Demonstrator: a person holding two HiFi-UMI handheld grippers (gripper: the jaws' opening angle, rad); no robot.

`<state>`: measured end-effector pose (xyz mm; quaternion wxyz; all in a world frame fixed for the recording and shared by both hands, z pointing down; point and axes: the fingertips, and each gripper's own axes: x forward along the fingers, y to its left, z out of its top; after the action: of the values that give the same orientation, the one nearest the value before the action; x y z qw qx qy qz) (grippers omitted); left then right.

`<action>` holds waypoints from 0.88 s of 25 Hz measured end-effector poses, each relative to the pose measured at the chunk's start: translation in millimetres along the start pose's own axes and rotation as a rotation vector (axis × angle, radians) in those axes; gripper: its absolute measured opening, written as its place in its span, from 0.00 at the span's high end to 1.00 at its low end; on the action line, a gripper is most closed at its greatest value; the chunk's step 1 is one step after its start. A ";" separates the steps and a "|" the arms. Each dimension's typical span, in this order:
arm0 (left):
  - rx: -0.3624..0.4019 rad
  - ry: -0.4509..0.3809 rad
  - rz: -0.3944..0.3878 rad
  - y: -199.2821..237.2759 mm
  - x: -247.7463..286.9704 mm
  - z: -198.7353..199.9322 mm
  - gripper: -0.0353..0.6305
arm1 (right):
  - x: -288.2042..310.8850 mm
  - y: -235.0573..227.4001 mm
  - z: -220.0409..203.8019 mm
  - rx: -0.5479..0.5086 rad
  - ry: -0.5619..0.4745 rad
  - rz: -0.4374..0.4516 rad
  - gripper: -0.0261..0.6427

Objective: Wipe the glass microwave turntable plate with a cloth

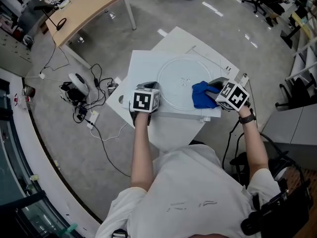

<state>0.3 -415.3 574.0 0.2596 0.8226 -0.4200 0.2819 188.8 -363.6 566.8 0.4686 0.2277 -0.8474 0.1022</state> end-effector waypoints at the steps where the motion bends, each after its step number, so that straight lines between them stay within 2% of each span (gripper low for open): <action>1: -0.001 0.000 0.009 1.4 -1.8 1.2 0.94 | 2.6 14.3 6.2 -0.014 -0.014 0.029 0.85; 6: 0.001 -0.001 0.023 2.7 -3.9 3.4 0.94 | 30.8 67.0 49.3 -0.053 -0.110 0.162 0.85; 10: -0.004 0.000 0.007 0.4 1.1 1.1 0.94 | 54.3 76.3 90.7 -0.098 -0.137 0.181 0.85; 15: -0.009 0.002 -0.005 -2.2 5.6 -0.5 0.94 | 81.2 58.7 127.4 -0.132 -0.139 0.143 0.85; 20: -0.010 -0.001 0.024 1.5 -2.6 0.6 0.94 | 99.3 11.9 160.3 -0.184 -0.156 0.010 0.85; 22: -0.015 -0.002 0.030 2.0 -3.6 1.5 0.94 | 104.1 -10.6 161.0 -0.155 -0.140 -0.027 0.85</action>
<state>-2.8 -415.4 570.8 0.2610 0.8146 -0.4347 0.2818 26.0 -465.4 566.9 0.4261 0.2086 -0.8802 0.0138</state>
